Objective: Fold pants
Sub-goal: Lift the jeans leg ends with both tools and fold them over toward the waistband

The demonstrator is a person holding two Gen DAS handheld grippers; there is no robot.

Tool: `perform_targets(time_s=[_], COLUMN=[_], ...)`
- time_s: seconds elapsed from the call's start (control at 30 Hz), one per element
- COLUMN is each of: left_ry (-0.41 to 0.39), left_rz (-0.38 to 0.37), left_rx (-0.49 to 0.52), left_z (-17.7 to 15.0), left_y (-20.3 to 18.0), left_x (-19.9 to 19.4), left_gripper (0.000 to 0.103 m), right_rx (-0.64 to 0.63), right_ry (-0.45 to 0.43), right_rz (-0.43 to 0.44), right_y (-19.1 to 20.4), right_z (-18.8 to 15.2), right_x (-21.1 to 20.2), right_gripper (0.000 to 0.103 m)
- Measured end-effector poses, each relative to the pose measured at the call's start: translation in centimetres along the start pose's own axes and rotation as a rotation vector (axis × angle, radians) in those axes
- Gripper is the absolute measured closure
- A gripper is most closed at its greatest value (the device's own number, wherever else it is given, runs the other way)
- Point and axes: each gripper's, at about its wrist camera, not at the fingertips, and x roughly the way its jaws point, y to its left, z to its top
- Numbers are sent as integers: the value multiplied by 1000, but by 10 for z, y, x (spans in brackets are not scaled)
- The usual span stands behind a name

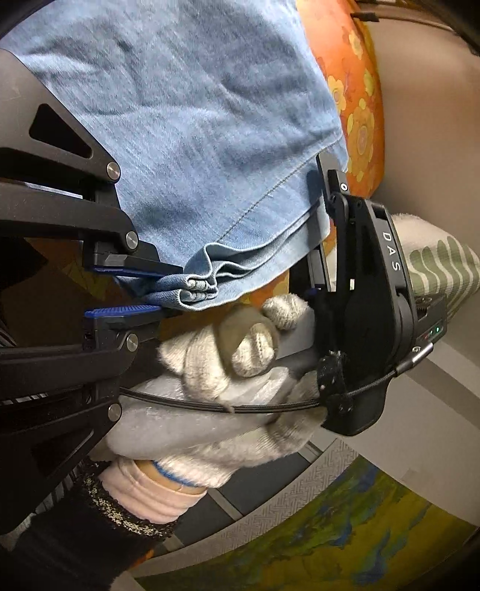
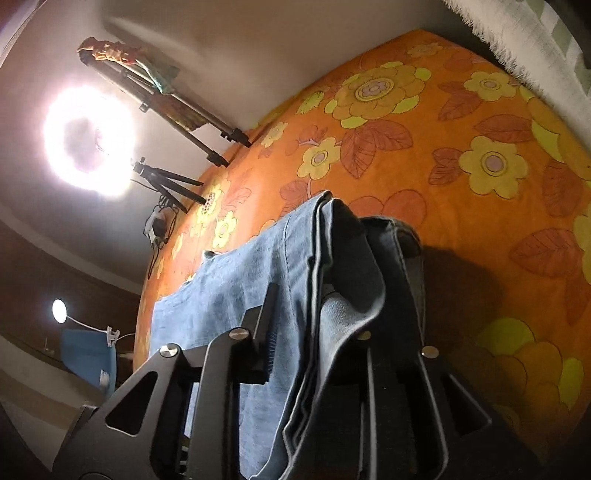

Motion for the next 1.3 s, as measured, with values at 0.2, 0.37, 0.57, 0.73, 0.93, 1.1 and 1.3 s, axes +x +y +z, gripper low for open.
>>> perform_targets(time_s=[0.2, 0.37, 0.57, 0.73, 0.93, 1.1, 1.3], left_ry=[17, 35, 42, -3, -41, -31, -14], left_rz=[-4, -10, -2, -36, -62, -63, -52], left_rx=[24, 13, 28, -16, -23, -4, 14], left_z=[-9, -9, -13, -7, -7, -9, -12], left_y=[-5, 0, -4, 2, 2, -3, -3], left_x=[-1, 8, 5, -11, -28, -27, -24], left_gripper=[92, 92, 92, 92, 92, 92, 92], right_rx=[-90, -16, 41, 87, 69, 115, 97], right_ry=[47, -59, -27, -18, 36, 65, 25], right_rz=[33, 25, -4, 27, 114, 168, 107], right_y=[1, -21, -32, -37, -30, -28, -15], right_z=[1, 5, 14, 11, -4, -1, 21], right_x=[-21, -52, -29, -35, -39, -17, 14], right_gripper=[75, 58, 58, 58, 58, 58, 76])
